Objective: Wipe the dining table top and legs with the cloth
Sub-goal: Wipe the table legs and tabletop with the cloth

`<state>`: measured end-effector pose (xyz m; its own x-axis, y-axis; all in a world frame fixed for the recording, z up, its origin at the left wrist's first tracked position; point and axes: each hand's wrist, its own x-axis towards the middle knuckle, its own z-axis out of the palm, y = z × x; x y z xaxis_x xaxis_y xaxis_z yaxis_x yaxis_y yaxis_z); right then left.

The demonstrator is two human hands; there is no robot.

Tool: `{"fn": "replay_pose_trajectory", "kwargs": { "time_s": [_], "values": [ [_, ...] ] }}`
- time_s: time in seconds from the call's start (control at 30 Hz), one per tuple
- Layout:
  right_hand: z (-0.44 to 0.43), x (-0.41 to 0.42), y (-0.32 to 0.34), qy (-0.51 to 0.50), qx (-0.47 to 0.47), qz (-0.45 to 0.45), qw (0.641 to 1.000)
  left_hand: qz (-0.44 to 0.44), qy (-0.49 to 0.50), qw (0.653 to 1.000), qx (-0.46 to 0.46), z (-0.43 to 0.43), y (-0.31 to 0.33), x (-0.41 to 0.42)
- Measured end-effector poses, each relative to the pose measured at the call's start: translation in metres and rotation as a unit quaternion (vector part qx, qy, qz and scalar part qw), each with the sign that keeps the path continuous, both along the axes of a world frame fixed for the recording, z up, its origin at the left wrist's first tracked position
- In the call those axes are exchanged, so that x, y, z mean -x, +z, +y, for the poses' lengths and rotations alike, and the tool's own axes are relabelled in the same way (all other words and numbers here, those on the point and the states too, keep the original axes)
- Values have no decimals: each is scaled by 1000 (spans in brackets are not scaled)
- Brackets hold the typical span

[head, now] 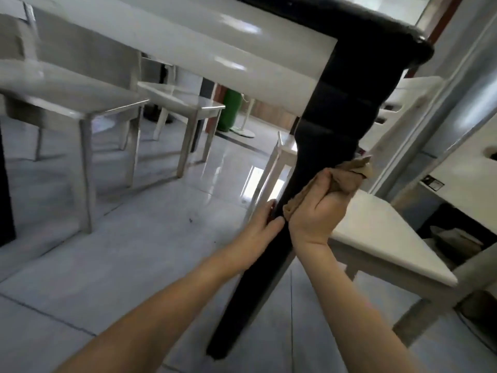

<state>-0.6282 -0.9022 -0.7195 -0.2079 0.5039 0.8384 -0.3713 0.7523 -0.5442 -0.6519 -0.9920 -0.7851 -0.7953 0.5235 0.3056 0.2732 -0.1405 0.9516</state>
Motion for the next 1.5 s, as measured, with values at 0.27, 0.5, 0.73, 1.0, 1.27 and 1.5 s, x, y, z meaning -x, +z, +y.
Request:
{"fn": "replay_pose_trajectory", "kwargs": {
  "time_s": [0.27, 0.5, 0.73, 1.0, 1.27, 1.5],
  "values": [
    [-10, -26, -59, 143, 78, -42, 986, 42, -3, 996, 80, -12, -50, -7],
    [-21, 0, 94, -34, -9, 88, 996, 9, -3, 997, 79, -13, -55, -11],
    [-16, -22, -74, 37, -49, -67, 996, 29, -11, 997, 70, -11, -52, -8],
    [-25, -45, -61, 159, 113, -58, 979, -26, -43, 993, 110, 5, -84, 52],
    [-33, -26, -207, 55, 193, -185, 962, -12, -49, 998, -23, -8, 11, -15],
    [-54, -49, -271, 60, 330, -297, 894, -9, -54, 998, -35, -6, 5, -8]
  ]
}}
